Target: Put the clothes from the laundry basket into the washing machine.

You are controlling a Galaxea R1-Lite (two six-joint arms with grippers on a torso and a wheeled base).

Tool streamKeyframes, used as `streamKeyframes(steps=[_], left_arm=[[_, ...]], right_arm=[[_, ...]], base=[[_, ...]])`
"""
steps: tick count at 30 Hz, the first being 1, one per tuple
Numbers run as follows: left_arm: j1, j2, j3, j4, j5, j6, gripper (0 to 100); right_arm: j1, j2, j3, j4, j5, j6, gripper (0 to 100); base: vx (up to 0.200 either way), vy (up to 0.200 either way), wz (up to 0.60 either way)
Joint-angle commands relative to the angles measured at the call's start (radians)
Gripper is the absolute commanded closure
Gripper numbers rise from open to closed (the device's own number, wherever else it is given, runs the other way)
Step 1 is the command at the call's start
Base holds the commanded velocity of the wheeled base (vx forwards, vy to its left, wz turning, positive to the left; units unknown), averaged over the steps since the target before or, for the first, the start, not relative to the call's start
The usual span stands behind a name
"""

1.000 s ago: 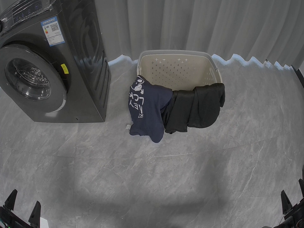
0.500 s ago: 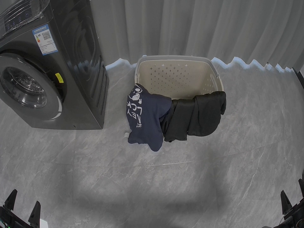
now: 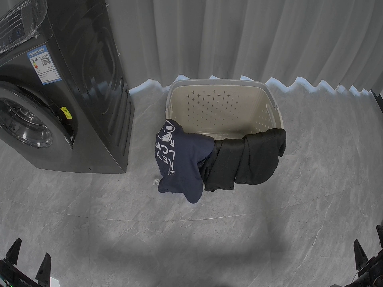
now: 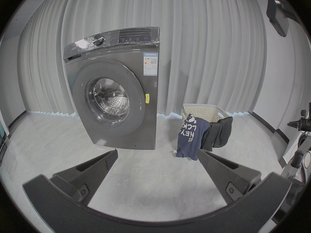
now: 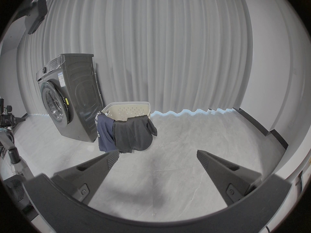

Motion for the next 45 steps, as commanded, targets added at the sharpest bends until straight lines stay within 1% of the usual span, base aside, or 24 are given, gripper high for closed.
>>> streamKeyframes(steps=[1, 13, 31, 37, 38, 45], left_arm=[[-0.001, -0.013, 0.016, 0.0, 0.0, -0.001, 0], [-0.001, -0.013, 0.016, 0.0, 0.0, -0.003, 0], [-0.001, -0.013, 0.016, 0.0, 0.0, -0.003, 0], [-0.001, -0.013, 0.016, 0.0, 0.002, -0.003, 0], [-0.001, -0.013, 0.016, 0.0, 0.002, 0.001, 0], [-0.001, -0.013, 0.016, 0.0, 0.002, -0.003, 0]], right_arm=[[-0.001, -0.016, 0.016, 0.0, 0.001, 0.0, 0], [-0.001, -0.016, 0.016, 0.0, 0.001, 0.001, 0], [-0.001, -0.016, 0.016, 0.0, 0.001, 0.0, 0], [-0.002, -0.016, 0.016, 0.0, 0.001, 0.0, 0], [-0.002, -0.016, 0.016, 0.0, 0.001, 0.001, 0], [-0.002, -0.016, 0.016, 0.0, 0.001, 0.0, 0]], base=[[0.0, -0.2, 0.0], [0.0, 0.0, 0.0], [0.2, 0.0, 0.0], [0.0, 0.0, 0.0], [0.0, -0.2, 0.0], [0.0, -0.2, 0.0]])
